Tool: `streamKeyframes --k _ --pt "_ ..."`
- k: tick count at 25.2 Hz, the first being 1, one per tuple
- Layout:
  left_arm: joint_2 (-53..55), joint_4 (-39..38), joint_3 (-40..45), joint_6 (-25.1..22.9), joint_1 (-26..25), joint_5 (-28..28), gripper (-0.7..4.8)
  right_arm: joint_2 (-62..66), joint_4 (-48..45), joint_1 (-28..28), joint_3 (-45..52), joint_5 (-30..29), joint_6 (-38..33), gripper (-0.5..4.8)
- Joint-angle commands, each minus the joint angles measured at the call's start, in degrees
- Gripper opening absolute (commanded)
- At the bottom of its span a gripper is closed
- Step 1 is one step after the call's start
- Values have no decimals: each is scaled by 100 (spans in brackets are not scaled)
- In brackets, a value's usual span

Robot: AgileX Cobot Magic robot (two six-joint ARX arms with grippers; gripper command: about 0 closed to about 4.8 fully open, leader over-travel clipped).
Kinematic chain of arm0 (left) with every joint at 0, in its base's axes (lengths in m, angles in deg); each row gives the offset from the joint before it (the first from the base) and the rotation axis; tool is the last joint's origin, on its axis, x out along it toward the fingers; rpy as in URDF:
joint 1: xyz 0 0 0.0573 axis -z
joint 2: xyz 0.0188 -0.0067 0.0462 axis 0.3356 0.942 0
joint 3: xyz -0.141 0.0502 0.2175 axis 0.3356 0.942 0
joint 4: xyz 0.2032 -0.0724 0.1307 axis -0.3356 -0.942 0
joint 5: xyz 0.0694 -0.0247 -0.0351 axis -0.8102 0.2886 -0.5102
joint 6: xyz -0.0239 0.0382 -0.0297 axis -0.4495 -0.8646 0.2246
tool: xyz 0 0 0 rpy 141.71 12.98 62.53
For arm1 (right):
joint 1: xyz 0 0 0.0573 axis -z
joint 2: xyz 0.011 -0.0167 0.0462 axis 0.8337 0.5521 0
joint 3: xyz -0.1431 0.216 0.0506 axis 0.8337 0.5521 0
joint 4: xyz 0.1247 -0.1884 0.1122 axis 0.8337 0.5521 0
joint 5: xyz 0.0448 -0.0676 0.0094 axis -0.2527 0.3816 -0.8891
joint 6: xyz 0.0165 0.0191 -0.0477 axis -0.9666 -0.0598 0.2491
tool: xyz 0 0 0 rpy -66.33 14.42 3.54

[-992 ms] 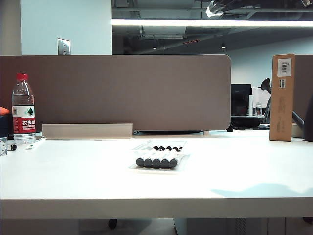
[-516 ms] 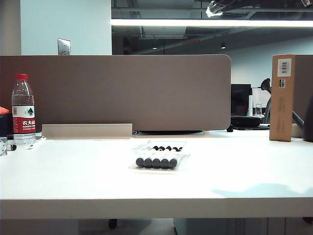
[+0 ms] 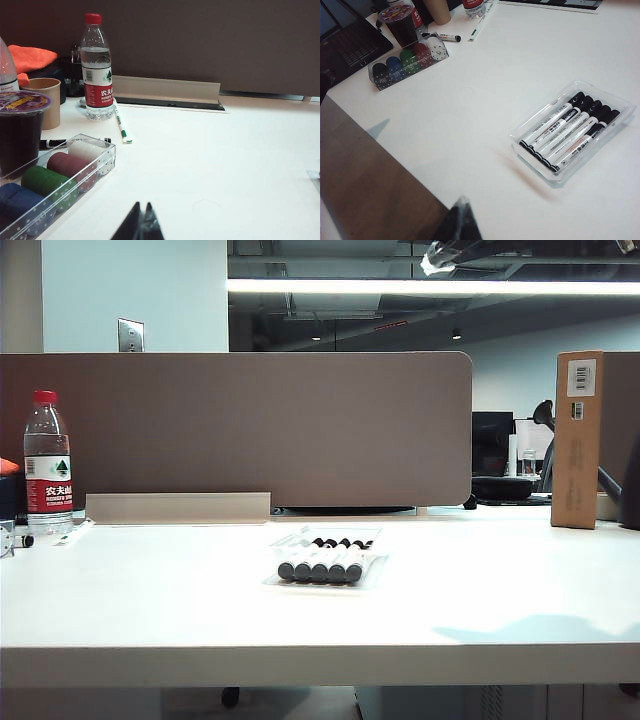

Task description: Pick up the markers scattered on the table and put them into the packaging box, making sure the markers fit the shape of the box's grooves.

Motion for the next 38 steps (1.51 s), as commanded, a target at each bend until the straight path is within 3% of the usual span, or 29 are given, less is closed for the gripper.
streamKeyframes --k 1,7,11,22,32,38 --pt "0 68 -26 -22 -4 22 -5 -190 -90 101 -28 341 188 -5" --pt "0 66 -26 -22 -4 22 -5 -1099 308 610 -24 358 188 -5" --pt "0 63 -26 -22 -7 20 -5 -2107 916 1753 -24 870 190 -5" --pt "0 61 -26 -22 -7 20 -5 -2706 1311 4065 343 896 188 -5" --pt "0 57 -26 -22 -7 22 -5 -3206 1023 4142 1838 890 179 -5" --pt "0 57 -26 -22 -7 22 -5 -3794 -752 4140 3215 264 105 -5"
